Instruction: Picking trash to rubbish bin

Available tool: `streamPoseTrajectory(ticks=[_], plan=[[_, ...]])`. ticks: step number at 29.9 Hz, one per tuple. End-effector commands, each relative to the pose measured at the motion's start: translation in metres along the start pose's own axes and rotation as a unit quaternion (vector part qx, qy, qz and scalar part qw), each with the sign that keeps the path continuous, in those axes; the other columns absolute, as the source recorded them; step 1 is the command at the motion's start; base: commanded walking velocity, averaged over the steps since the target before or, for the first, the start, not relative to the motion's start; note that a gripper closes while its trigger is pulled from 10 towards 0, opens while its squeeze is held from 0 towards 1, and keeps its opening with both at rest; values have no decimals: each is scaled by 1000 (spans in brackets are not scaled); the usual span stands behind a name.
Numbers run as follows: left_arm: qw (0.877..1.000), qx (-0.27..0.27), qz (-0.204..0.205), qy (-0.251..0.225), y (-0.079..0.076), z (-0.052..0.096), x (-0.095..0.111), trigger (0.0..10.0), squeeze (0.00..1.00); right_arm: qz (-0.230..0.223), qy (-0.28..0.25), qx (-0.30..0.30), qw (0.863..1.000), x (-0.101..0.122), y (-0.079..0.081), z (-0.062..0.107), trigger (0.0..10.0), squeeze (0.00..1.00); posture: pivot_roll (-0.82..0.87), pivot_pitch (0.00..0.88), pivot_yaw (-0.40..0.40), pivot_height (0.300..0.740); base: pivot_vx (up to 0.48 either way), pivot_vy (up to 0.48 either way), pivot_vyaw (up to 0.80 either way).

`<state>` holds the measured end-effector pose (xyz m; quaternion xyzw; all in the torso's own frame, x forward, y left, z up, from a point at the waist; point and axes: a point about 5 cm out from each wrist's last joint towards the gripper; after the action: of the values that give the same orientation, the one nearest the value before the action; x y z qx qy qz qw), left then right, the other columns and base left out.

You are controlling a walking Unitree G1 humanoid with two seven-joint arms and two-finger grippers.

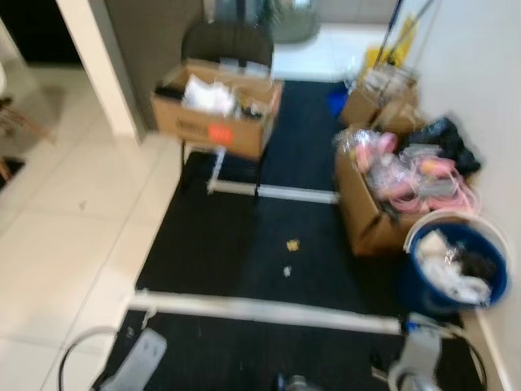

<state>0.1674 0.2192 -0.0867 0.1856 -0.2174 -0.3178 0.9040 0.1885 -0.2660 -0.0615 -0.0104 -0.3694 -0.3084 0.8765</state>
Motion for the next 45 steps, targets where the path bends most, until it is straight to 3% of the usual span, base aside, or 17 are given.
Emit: streamPoseTrajectory(ticks=[1, 8, 45], plan=[[1000, -12, -5, 9, -5, 1, -8, 10000, 0, 2, 9, 3, 1000, -5, -1, 1, 10000, 0, -32, 80, 48, 740, 0, 0, 0], [1000, -20, -11, 9, -7, 2, -9, 10000, 0, 7, 18, 22, 1000, -9, 1, 2, 10000, 0, -32, 80, 48, 740, 0, 0, 0], [996, -61, -57, 7, -24, 4, -14, 10000, 0, 62, 71, 15, 995, -34, -9, 8, 10000, 0, -47, 72, 50, 740, 0, 0, 773]])
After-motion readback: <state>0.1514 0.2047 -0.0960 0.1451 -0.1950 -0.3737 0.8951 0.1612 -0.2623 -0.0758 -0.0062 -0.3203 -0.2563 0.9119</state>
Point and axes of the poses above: a point about 5 cm out from each wrist's last joint towards the gripper, its own z axis pointing back from the gripper into the wrist, its own x axis along the axis of the wrist's last joint, y = z × x, and after that the axes turned 14 degrees about -z, right-handed
